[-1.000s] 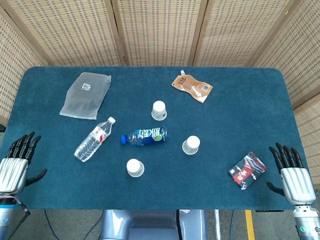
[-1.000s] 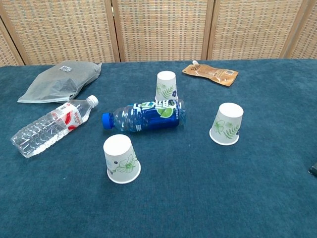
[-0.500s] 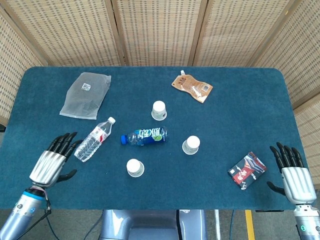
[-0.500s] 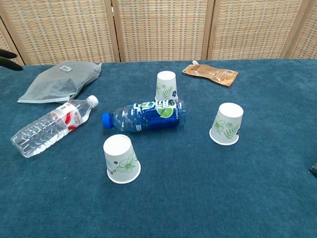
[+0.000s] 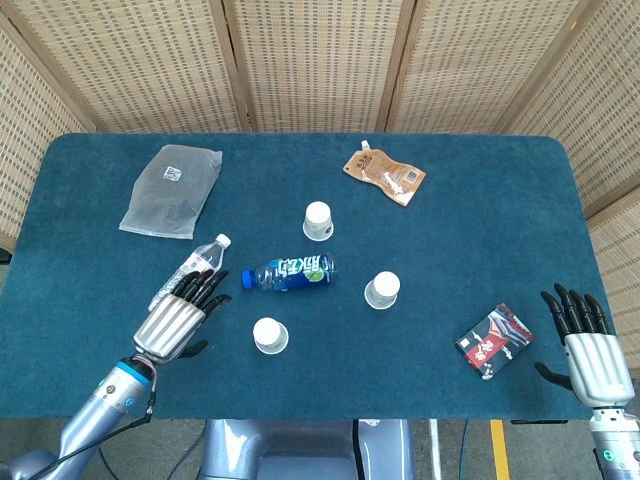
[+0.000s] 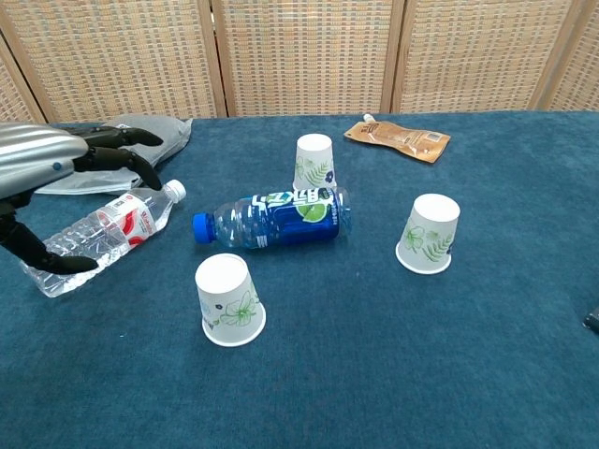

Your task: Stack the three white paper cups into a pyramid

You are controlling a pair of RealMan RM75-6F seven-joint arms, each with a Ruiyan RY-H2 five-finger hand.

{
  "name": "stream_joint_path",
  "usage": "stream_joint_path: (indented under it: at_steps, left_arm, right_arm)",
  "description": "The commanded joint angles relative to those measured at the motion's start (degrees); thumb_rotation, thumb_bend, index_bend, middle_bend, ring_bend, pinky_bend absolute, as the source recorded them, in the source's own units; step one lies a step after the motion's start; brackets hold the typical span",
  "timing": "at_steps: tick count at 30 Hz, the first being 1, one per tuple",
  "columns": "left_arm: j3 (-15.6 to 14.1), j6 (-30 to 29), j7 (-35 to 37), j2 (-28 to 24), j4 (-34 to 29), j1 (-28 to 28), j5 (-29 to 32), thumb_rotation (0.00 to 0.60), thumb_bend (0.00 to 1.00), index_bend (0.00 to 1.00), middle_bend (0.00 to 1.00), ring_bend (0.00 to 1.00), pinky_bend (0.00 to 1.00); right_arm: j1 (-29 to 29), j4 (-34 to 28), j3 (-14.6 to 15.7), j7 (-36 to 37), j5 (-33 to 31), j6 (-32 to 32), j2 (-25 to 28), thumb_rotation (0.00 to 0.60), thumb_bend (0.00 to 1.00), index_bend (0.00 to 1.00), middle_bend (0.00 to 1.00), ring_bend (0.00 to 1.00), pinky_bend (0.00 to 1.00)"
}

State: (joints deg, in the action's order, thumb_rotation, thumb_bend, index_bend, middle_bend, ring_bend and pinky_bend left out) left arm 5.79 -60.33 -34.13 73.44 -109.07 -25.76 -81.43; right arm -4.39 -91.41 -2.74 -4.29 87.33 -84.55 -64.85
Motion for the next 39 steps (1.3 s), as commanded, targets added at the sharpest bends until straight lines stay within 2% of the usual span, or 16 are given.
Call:
stream_joint_path:
  at_steps: [1,13,19,26,28,33,39]
  left_arm:
    - [0.7,1.6,-2.7,2.2,0.5,-1.8,2.8,0.600,0.26,0.23,0.00,0.00,0.09]
    - [2.0,4.3,-11.4,10.2,2.9,-7.7,12.7,0.600,0.26,0.23,0.00,0.00,0.09]
    - [1.8,4.3,-15.1,14.5,4.9,-10.7,18.0,0.600,0.26,0.23,0.00,0.00,0.09]
    - [1.2,3.3,-17.0,17.0,6.2,-12.7,21.5,0.600,0.27,0.24,0.00,0.00,0.09]
    - [0.9,2.9,-17.3,17.6,6.4,-13.2,22.3,0.600,0.27,0.27,0.00,0.00,0.09]
    - [0.1,1.5,-17.5,18.3,6.5,-13.9,22.5,0.600,0.31,0.45,0.00,0.00,0.10]
    - [0.2,0.7,-16.9,18.7,6.1,-14.8,22.7,0.600,0.31,0.45,0.00,0.00,0.11]
  right_arm:
    - [0.0,0.0,0.0,0.3,-0.1,0.0,0.1,0.600,0.15,0.07,0.00,0.00,0.06]
    - [-0.1,0.3,-0.1,2.3,-0.3,0.5,0.6,0.600,0.15,0.07,0.00,0.00,0.06]
    - [-0.2,0.5,-0.2,3.6,-0.5,0.7,0.9,0.600,0.15,0.07,0.00,0.00,0.06]
    - [-0.3,0.7,-0.1,4.6,-0.5,0.9,1.1,0.600,0.15,0.07,0.00,0.00,0.06]
    - [-0.3,0.8,-0.2,4.9,-0.6,1.0,1.2,0.600,0.15,0.07,0.00,0.00,0.06]
    - [-0.3,0.9,-0.2,5.6,-0.6,0.9,1.4,0.600,0.15,0.07,0.00,0.00,0.06]
    - [-0.3,0.9,-0.1,5.7,-0.3,0.9,1.5,0.600,0.15,0.07,0.00,0.00,0.06]
